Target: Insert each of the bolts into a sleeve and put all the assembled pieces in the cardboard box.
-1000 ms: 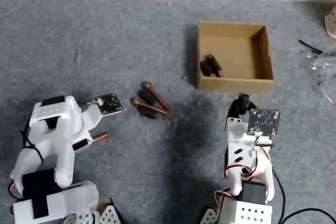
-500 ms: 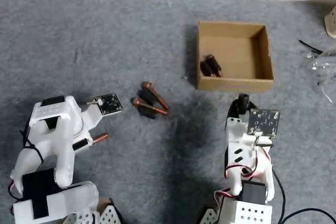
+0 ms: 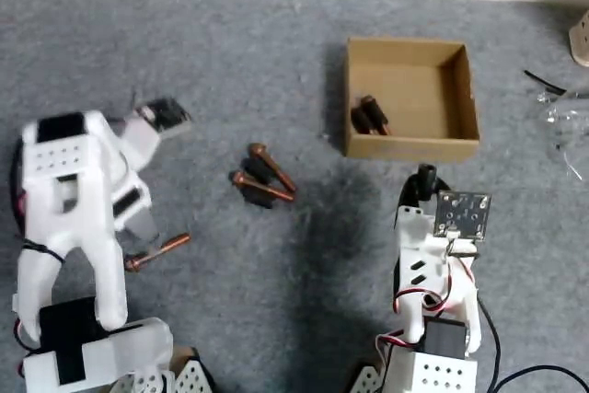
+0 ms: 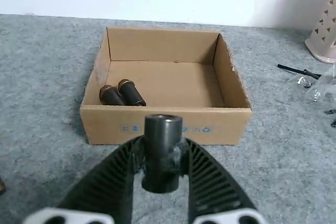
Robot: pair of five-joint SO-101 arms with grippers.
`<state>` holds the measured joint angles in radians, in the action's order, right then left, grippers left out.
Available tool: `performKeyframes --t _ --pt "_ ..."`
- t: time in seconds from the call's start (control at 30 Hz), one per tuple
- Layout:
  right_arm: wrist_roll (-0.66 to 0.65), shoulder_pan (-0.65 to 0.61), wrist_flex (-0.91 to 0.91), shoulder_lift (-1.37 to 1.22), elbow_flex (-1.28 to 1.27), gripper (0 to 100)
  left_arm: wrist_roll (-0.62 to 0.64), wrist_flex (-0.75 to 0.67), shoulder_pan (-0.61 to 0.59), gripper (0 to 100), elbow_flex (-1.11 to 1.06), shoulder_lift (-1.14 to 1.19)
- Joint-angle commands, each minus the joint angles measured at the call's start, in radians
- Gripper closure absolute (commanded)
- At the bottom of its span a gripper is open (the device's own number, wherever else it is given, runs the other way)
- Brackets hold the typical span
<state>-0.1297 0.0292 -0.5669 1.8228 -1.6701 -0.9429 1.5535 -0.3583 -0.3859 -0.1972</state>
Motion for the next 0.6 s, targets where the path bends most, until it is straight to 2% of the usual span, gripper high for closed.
performKeyframes --t 0.0,0.13,0.33,0.57 --pt "0.002 0.007 0.022 0.015 -0.128 99.0 0.298 0.121 -0.007 77 0.254 -0.038" --pt "0.002 0.007 0.022 0.015 -0.128 99.0 0.608 0.199 -0.008 77 0.380 -0.038" --pt "0.002 0.007 0.022 0.015 -0.128 99.0 1.048 0.199 -0.012 76 0.430 -0.038" --pt "0.002 0.007 0.021 0.015 -0.128 99.0 1.336 0.193 -0.007 77 0.475 -0.031"
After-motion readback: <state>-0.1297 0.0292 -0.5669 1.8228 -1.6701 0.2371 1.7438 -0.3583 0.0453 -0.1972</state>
